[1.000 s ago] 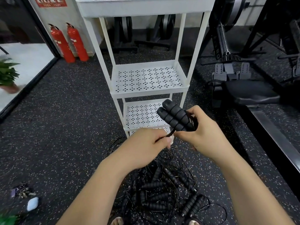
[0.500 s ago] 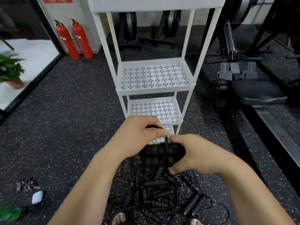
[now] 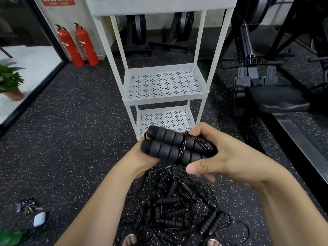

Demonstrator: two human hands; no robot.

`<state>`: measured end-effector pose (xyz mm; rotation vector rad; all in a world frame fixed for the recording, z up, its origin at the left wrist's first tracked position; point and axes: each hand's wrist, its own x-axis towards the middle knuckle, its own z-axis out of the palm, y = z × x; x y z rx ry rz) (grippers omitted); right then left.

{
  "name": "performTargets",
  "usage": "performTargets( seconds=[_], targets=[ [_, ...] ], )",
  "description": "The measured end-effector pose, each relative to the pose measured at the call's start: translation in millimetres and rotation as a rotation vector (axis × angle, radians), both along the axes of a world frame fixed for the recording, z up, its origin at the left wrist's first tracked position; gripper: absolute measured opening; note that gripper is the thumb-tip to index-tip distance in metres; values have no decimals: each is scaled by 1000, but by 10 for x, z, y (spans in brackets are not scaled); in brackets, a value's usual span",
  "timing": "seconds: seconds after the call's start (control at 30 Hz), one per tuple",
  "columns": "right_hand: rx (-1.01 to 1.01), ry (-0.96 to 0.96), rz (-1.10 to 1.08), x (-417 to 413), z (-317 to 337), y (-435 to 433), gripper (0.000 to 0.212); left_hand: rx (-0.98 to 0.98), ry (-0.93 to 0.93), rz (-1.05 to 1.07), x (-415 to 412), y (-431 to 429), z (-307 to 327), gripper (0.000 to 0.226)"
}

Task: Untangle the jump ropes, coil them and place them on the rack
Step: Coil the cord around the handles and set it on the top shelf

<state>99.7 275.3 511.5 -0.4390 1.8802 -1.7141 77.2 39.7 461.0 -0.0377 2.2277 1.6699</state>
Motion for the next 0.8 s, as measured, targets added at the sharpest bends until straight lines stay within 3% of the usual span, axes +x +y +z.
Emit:
performTargets(
  seconds=[0.1, 0.2, 0.37, 0.47, 0.6, 0.8],
  targets=[
    [-97, 24, -130, -35, -59, -32, 52, -57, 5, 11, 17, 159, -1, 17],
    [-100, 79, -265, -82, -137, -61, 53, -36, 25, -44, -5, 247, -15, 33],
    [80, 195, -466, -147, -249, -111, 54, -202, 125, -193, 31, 311, -1, 43],
    [223, 247, -563, -215, -325, -51, 59, -317, 206, -299, 76, 284, 12, 32],
    [378, 278, -524, -257, -380, 57, 55, -403, 259, -349, 66, 152, 122, 23],
    [483, 259, -294, -253, -427, 66, 52, -370, 332, -223, 60, -15, 239, 24]
  ],
)
